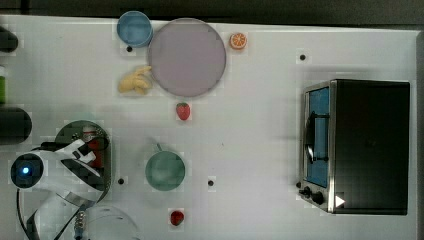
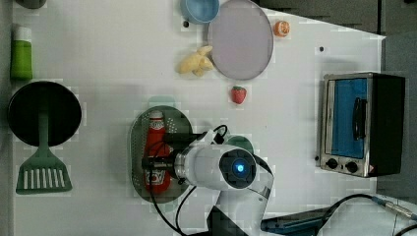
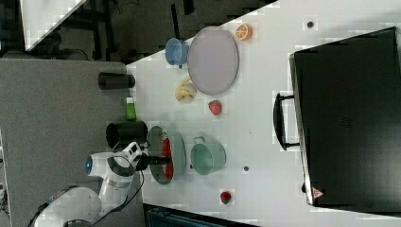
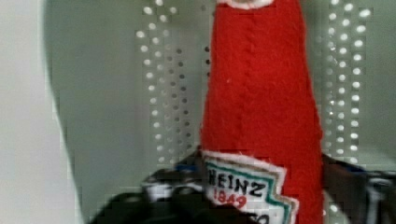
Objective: Pick ketchup from strainer and place it on the table
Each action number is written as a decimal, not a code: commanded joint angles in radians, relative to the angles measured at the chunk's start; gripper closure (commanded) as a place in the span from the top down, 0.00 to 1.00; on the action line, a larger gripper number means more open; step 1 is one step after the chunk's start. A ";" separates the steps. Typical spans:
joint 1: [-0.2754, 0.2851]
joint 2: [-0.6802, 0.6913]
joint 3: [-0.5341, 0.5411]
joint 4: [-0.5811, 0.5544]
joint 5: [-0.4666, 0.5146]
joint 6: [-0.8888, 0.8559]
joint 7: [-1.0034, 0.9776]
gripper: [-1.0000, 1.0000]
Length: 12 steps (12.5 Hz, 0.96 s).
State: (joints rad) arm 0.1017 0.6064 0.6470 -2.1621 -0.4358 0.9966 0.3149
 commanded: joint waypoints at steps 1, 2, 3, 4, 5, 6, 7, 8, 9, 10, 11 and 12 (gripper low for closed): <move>0.022 -0.018 -0.010 0.023 -0.002 0.001 0.050 0.60; 0.016 -0.039 -0.001 0.019 0.000 -0.031 0.050 0.60; 0.004 -0.067 0.019 0.019 0.019 -0.076 0.050 0.60; -0.014 -0.101 0.048 0.021 0.062 -0.110 0.047 0.60; -0.037 -0.138 0.085 0.023 0.126 -0.140 0.039 0.60; -0.062 -0.178 0.123 0.030 0.200 -0.150 0.038 0.60; -0.084 -0.217 0.158 0.041 0.260 -0.170 0.035 0.60; -0.103 -0.255 0.185 0.054 0.296 -0.202 0.028 0.60; -0.118 -0.290 0.201 0.074 0.313 -0.241 0.014 0.60; -0.131 -0.322 0.212 0.102 0.323 -0.288 -0.009 0.60; -0.139 -0.349 0.215 0.134 0.340 -0.346 -0.047 0.60; -0.147 -0.369 0.214 0.172 0.371 -0.415 -0.091 0.60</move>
State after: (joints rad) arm -0.0116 0.2566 0.8481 -2.0098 -0.0596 0.6089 0.2810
